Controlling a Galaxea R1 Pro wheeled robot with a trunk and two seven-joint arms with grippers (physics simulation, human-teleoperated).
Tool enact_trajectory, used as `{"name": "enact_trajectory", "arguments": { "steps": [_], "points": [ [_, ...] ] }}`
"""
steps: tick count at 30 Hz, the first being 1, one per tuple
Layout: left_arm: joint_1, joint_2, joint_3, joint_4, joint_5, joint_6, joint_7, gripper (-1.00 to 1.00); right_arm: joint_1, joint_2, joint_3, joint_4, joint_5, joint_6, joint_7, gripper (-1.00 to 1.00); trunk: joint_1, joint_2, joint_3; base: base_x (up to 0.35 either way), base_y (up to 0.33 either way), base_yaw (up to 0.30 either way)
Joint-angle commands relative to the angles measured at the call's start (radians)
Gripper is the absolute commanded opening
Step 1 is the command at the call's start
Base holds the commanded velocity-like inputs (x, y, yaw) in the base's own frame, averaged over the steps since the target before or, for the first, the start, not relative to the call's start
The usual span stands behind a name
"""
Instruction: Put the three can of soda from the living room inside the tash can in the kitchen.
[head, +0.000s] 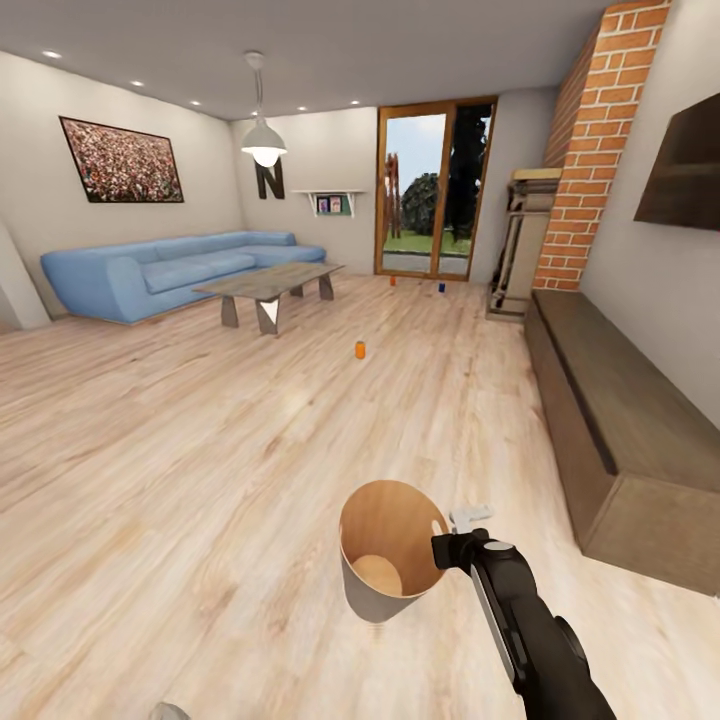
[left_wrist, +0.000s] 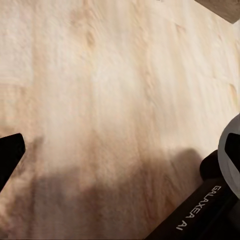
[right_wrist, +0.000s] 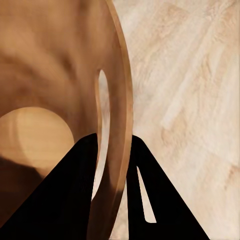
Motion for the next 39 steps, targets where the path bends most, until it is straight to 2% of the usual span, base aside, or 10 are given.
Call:
{"name": "enact_trajectory", "arguments": {
  "steps": [1,21,39],
  "points": [
    [0.000,0.000,0.000,0.000,0.000,0.000,0.000,1.00,0.000,0.000,0.000,-0.001,-0.013,0.001,0.003,-1.00,0.000,0.000,0.000,0.337,0.097,-0.007],
    [0.000,0.000,0.000,0.000,0.000,0.000,0.000,1.00,0.000,0.000,0.000,0.000,-0.013,0.001,0.003,-1.00,0.000,0.000,0.001,0.337,0.097,-0.012],
    [0.000,0.000,0.000,0.000,0.000,0.000,0.000,1.00,0.000,0.000,0.000,0.000,-0.013,0.001,0.003,-1.00,0.000,0.000,0.018,0.337,0.097,-0.233]
  ]
}}
